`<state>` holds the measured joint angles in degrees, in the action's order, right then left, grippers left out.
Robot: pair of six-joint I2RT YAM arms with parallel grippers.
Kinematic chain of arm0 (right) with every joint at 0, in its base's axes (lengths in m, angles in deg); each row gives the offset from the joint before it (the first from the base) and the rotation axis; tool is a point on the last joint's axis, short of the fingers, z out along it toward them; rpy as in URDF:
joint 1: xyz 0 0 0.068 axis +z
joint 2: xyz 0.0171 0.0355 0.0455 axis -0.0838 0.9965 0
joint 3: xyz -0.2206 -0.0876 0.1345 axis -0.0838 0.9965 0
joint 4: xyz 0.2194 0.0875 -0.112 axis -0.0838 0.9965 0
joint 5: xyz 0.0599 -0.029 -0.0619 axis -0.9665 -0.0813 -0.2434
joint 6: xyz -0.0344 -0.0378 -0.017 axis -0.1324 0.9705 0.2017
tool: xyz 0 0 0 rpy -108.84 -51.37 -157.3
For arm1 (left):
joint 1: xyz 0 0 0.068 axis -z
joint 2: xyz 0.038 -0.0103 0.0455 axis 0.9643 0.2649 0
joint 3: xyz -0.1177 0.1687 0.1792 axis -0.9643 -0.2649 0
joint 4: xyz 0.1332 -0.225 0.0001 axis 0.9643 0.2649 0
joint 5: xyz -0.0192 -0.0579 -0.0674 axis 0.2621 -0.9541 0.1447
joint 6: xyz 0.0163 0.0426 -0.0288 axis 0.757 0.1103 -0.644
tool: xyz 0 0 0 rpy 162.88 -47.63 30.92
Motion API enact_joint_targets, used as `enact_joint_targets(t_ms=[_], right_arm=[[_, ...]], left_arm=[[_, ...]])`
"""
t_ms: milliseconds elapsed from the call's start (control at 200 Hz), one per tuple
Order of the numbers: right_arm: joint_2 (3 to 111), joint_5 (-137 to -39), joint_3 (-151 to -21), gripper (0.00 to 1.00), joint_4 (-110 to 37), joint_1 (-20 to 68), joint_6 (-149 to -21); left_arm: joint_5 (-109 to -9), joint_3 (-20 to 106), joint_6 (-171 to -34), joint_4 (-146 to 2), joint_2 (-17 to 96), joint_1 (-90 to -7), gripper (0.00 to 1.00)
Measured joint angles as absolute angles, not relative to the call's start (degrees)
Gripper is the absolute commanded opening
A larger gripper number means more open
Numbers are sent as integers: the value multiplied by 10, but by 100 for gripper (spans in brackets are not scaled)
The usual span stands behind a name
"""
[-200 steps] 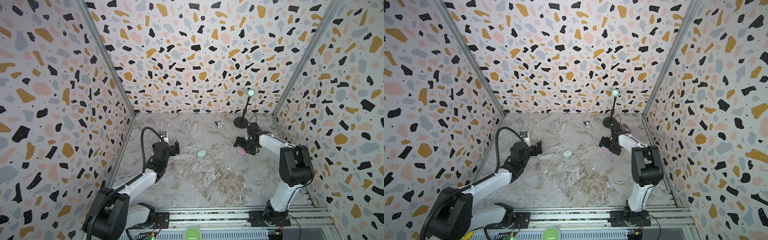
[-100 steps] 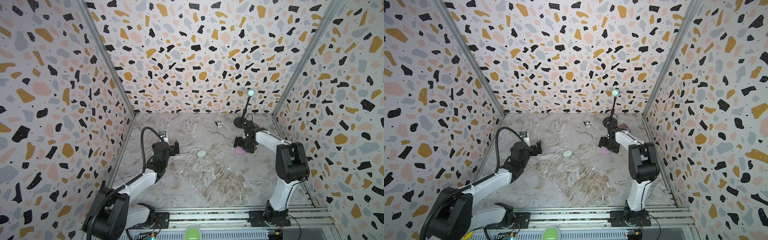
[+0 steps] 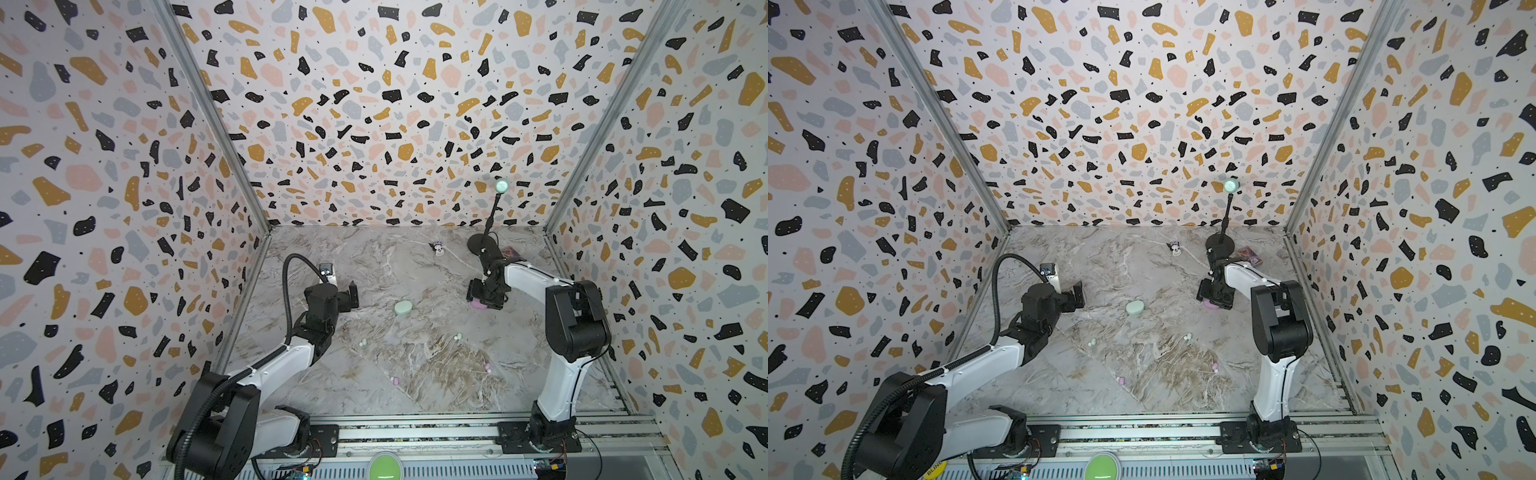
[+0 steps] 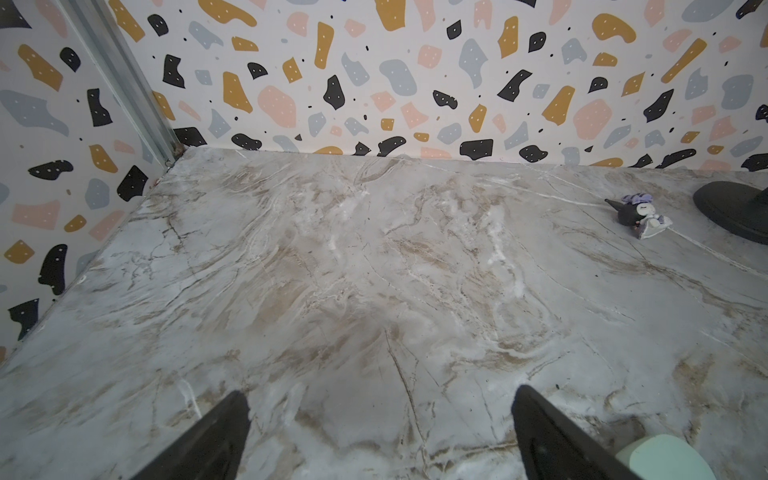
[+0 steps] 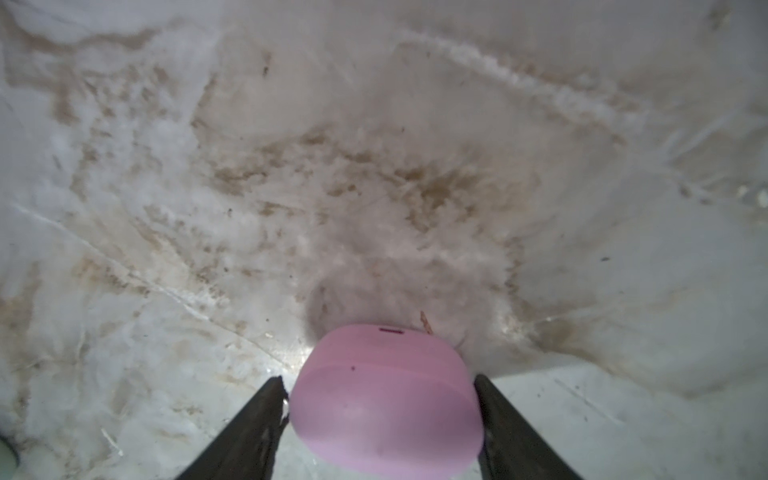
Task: Insert the wireless bluetooth earbuds into the charging case
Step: 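Reach the right gripper down to the pink case and close on it, then lift the pink case toward the left gripper while the left arm reaches in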
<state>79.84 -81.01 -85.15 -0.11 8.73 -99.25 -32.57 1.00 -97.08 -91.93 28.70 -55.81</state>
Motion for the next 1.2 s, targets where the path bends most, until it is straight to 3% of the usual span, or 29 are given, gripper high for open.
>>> enact_joint_targets(t_ms=[836, 1201], right_arm=[[801, -797, -865, 54, 14, 90, -991], [731, -824, -867, 52, 68, 142, -956]], left_arm=[[-332, 10, -962, -909, 286, -549, 100], [-459, 53, -922, -908, 314, -462, 100]])
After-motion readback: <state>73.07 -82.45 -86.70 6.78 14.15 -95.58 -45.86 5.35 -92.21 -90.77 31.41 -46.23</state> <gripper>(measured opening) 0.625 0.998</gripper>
